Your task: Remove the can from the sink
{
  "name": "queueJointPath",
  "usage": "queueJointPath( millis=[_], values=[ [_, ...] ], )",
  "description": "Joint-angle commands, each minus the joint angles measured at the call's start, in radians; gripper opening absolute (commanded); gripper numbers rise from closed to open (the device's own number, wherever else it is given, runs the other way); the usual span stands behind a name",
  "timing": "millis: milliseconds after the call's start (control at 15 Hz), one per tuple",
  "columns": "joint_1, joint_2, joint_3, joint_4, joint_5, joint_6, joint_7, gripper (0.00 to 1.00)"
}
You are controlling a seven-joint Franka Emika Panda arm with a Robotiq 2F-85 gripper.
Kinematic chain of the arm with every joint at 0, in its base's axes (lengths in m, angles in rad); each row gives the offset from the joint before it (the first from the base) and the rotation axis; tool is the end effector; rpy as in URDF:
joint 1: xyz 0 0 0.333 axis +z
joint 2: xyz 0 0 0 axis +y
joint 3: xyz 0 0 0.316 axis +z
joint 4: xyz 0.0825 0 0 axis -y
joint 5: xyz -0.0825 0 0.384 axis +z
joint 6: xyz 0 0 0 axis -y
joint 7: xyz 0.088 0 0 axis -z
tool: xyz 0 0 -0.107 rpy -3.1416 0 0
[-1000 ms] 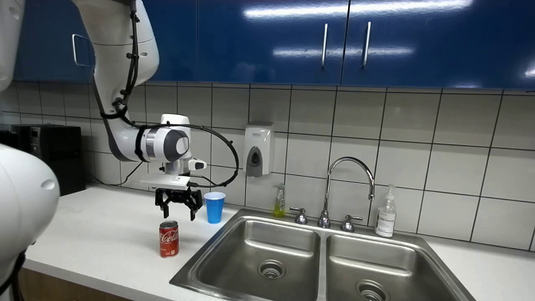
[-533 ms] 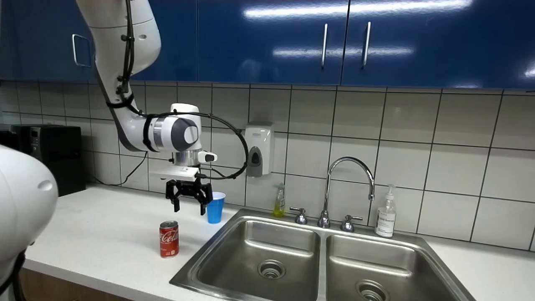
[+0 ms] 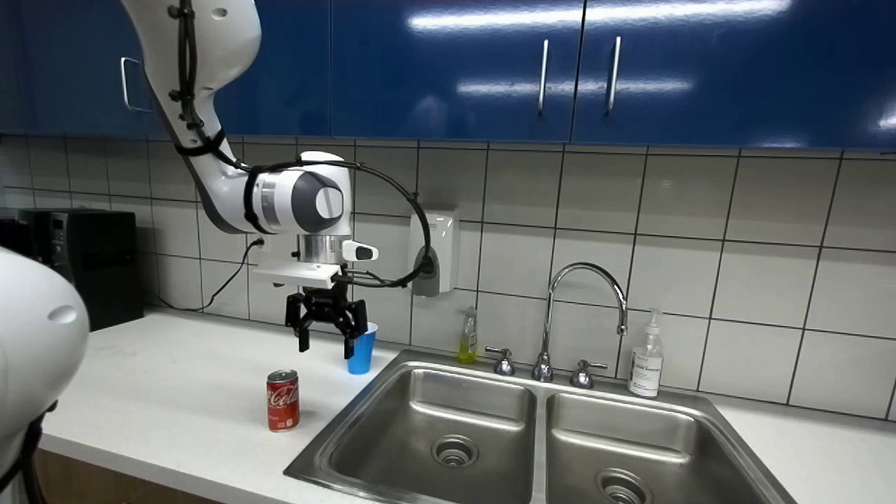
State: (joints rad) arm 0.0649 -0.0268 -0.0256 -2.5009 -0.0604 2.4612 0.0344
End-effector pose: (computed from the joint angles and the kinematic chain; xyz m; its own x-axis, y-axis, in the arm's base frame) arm 0.4627 0.0183 0.2925 0.9986 0.0519 -0.0125 0.0523 -0.9979 0.0371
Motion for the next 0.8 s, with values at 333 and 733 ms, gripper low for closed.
queueJointPath(
  millis=[333, 733],
  values=[
    [-0.073, -0.116, -0.010, -0.065, -0.016, -0.066, 0.018, 1.00],
    [-0.076, -0.131, -0.011, -0.076, -0.015, -0.070, 0.021, 1.00]
  ],
)
